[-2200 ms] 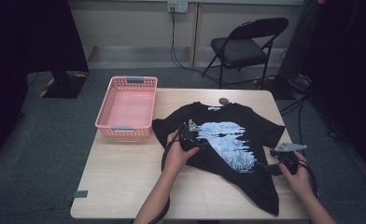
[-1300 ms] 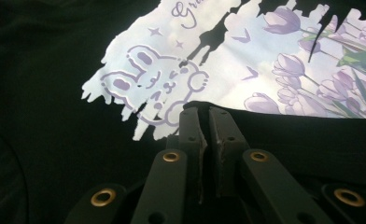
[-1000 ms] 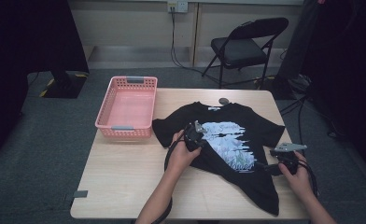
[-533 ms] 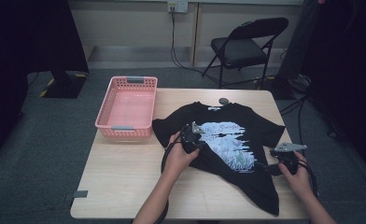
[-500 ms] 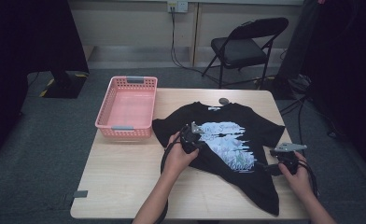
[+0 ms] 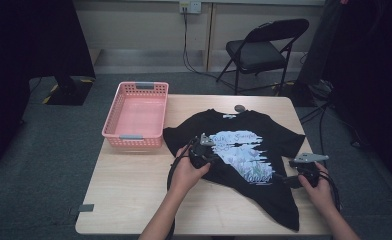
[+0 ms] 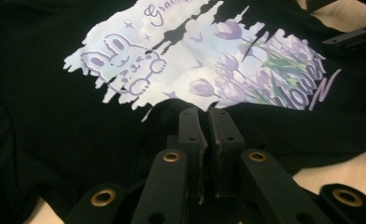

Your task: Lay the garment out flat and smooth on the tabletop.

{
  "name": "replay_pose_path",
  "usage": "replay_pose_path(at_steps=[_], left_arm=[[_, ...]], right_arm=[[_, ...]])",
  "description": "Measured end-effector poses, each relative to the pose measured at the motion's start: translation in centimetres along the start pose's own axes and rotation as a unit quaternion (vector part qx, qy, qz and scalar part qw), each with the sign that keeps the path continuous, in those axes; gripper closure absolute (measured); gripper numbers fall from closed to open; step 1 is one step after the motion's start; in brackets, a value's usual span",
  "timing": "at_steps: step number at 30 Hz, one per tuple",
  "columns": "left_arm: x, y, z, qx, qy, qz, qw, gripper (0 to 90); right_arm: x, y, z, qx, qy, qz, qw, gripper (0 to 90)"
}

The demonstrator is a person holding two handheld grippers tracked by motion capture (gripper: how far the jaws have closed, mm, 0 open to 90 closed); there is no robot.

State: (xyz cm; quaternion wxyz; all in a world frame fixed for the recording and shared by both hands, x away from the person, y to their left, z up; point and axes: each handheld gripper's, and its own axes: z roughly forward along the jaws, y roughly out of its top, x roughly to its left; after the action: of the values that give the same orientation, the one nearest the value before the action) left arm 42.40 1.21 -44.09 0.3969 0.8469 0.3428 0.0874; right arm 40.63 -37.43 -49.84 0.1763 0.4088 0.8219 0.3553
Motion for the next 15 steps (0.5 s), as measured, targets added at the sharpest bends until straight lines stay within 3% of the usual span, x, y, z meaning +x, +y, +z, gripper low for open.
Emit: replay_pose_path(at_steps=[7, 15], left_arm=[[-0.3, -0.8, -0.9, -0.009, -0.012, -0.010, 0.9998, 85.1], [-1.1, -1.6, -2.2, -0.017, -0.012, -0.006, 0.9998, 85.1]], right_arm=[[0.0, 0.0, 0.0, 0.000, 0.000, 0.000, 1.0000, 10.2], [0.0, 0.0, 0.0, 0.000, 0.000, 0.001, 1.0000, 10.2]])
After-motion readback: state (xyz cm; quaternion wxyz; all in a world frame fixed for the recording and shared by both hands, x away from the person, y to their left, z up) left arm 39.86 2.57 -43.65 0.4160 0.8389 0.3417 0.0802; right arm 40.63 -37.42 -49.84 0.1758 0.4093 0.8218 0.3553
